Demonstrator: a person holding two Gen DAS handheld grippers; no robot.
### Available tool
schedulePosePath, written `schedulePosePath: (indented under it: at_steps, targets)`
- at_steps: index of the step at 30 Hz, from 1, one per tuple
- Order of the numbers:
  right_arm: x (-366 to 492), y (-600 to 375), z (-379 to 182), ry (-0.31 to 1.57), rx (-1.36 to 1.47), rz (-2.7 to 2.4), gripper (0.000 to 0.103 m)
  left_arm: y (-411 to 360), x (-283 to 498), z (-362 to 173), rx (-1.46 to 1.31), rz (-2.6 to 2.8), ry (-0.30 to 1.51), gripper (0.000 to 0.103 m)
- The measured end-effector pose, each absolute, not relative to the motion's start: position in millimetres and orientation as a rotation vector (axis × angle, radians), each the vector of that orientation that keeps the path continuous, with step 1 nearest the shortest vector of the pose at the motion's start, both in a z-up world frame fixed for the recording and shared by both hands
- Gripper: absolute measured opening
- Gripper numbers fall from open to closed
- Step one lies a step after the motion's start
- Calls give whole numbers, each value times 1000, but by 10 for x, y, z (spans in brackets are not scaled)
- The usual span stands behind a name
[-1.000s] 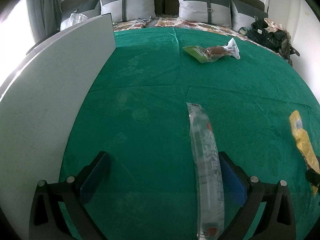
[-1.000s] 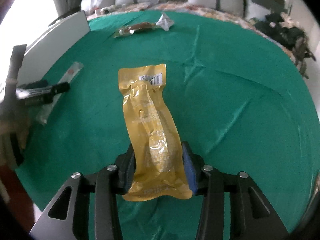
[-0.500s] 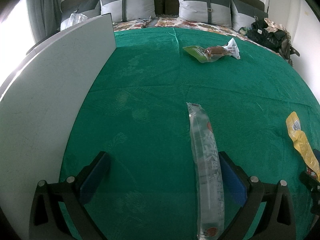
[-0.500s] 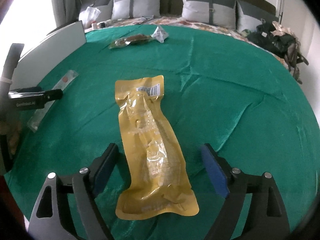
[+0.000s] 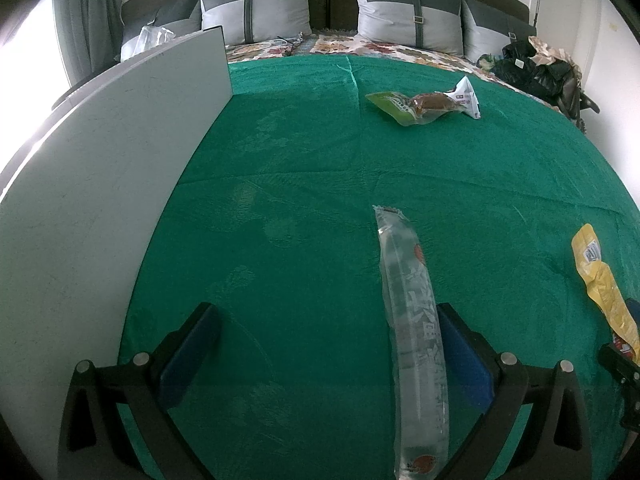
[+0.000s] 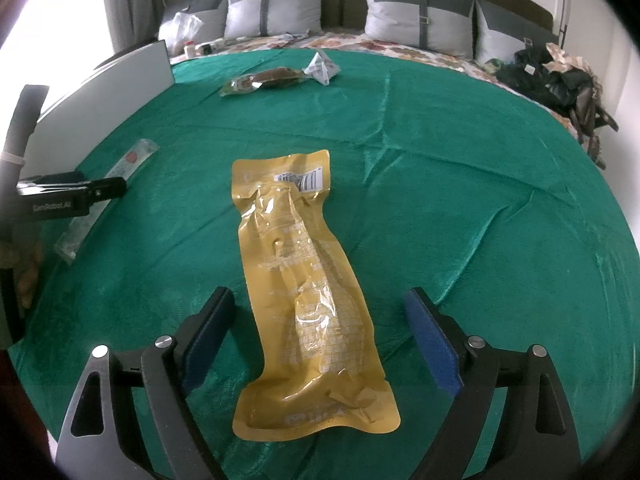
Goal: Organize snacks
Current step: 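Grasp the long yellow packet with the right gripper while the left holds the stick packet, then carry stick packet and yellow packet into the white box and open both grippers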
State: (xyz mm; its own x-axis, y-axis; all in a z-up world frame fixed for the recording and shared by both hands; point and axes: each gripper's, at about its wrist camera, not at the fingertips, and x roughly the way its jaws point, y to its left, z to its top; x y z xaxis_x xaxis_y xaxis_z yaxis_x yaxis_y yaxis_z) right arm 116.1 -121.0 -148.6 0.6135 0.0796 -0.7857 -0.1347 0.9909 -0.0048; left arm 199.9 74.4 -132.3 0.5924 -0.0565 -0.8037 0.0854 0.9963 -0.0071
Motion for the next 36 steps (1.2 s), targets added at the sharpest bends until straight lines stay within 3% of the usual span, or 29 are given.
schedulePosePath:
  at_steps: [9,13,16,17,18,19,20,30,36]
  targets:
    - [1179,-1217,-1484,919,-69,141,91,727,2037,-1305,48,-102,990,103]
    - [1473,-1236,-1401,1114,-53,160,90,550,2052,-1268,102,-174,1110,100]
    - [1689,-1212,-1342,1191,-19,181,87,385,1987,-1207,151,-238,1127,75]
    - [1749,-1167,-1348,1217,-50,178,81,352,1966,-1183,155,-250,1131,54]
    - [1774,-1132,-1342,1222,-91,164,70,338,1948,-1158,158,-254,1131,22]
    - [1778,-1100,-1330,1222,-130,158,55,367,1945,-1139,147,-248,1142,21]
    - [1770,-1085,-1333,1233,-128,160,52,413,1940,-1129,105,-261,1153,18]
    - [1060,-1757,-1068,1114,372,166,49,1013,1213,-806,-315,-359,1090,18]
    - [1116,-1322,-760,1112,370,270,49,1452,872,-305,-390,-386,983,18]
